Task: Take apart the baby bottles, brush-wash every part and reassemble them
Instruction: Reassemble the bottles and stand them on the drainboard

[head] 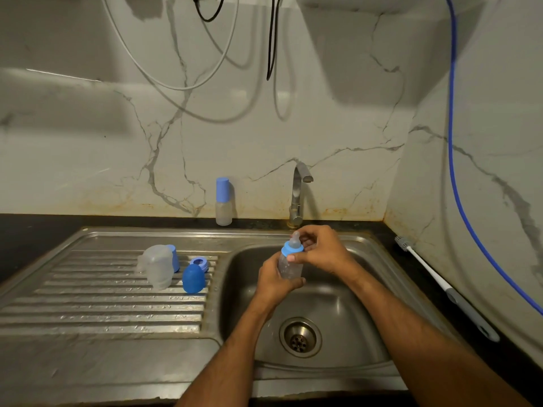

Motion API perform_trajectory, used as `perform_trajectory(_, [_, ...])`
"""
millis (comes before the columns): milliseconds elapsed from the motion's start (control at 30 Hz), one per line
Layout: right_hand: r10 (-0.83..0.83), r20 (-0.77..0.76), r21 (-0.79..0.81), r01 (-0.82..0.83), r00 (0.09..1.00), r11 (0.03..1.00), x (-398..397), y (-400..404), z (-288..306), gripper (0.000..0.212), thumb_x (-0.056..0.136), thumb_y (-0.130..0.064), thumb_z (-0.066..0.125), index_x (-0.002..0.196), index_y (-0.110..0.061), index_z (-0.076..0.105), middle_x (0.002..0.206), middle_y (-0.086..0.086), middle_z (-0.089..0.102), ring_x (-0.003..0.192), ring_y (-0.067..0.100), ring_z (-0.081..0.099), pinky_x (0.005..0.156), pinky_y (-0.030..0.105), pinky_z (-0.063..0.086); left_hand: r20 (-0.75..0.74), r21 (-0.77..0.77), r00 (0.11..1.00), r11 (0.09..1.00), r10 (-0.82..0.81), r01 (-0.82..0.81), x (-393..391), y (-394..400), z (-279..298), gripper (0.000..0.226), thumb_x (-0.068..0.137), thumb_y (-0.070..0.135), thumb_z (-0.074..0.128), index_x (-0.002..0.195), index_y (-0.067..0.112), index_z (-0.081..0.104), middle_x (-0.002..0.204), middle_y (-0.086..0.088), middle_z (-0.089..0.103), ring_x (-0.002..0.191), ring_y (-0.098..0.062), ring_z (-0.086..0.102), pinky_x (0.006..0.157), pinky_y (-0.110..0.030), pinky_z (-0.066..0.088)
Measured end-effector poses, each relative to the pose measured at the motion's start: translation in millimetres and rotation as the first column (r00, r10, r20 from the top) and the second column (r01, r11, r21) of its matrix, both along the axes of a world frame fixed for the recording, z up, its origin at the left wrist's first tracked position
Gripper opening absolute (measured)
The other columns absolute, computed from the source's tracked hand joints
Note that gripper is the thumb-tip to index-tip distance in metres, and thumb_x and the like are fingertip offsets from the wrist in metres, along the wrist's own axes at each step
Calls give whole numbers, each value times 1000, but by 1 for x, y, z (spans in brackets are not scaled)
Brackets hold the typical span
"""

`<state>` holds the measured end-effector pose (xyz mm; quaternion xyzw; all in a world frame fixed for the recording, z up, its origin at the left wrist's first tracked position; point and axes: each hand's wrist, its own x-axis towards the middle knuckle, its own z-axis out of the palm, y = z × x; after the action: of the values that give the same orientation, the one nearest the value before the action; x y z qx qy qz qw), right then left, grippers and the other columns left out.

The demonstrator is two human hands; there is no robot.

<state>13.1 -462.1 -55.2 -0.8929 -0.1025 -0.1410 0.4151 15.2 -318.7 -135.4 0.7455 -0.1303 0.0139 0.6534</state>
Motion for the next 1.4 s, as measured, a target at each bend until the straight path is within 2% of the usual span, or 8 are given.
perform_trajectory(133, [-25,9,-59,26,1000,998,-2,4,0,49,72,-25,93,115,-18,70,97,-10,68,86,6,65,69,9,51,-10,-16,1000,1000,8,-8,0,4,0,67,74,8,85,128,33,53,120,9,63,109,-11,62,90,-33,59])
perform_trajectory(333, [120,-77,81,-114,990,990,-7,-8,11,49,81,-7,84,126,-17,69,120,-6,72,111,8,66,96,28,58,6,-7,1000,1000,-18,18,2,1,0,63,74,9,85,121,37,55,115,10,64,106,-11,64,90,-36,60])
perform_trajectory(633, [-123,45,176,113,991,978,-9,12,-13,46,74,-16,91,116,-11,75,106,0,76,88,1,69,73,10,56,30,58,999,998,35,-36,0,2,0,60,76,9,84,120,33,52,106,16,61,97,-1,61,75,-15,51])
perform_trajectory(800, [91,-99,212,-68,991,975,-7,-2,0,55,79,0,83,131,-11,67,124,1,72,114,13,68,98,29,56,-46,-12,998,999,-40,40,4,6,-1,61,72,14,87,121,33,56,115,5,66,105,-15,67,89,-38,60])
perform_trajectory(1033, [-97,12,218,92,995,972,-9,11,-7,52,70,-14,93,118,-10,73,106,-3,75,89,1,69,73,11,55,-1,-4,1000,1000,7,-7,-1,4,3,63,77,11,84,126,32,51,110,16,60,101,-4,61,74,-15,52])
perform_trajectory(1133, [-105,31,186,97,994,978,-10,13,-10,53,70,-21,93,118,-13,73,107,-3,75,92,2,70,72,9,55,-15,-16,1000,1000,1,-2,-3,4,2,63,77,10,84,126,33,51,112,13,61,105,-8,62,78,-19,55])
perform_trajectory(1300, [67,-64,225,-51,996,973,-8,4,7,65,76,-7,88,136,-14,63,127,-4,68,116,8,64,94,19,55,-3,-57,1000,998,-13,13,0,7,4,56,76,10,85,115,37,55,111,6,66,102,-12,66,87,-33,60])
perform_trajectory(1400, [64,-73,150,-52,995,987,-9,6,8,55,77,1,84,128,-13,69,122,-1,72,110,10,68,98,30,57,7,-50,999,998,-31,32,0,6,3,56,77,11,85,116,36,55,112,6,67,101,-13,67,88,-34,60])
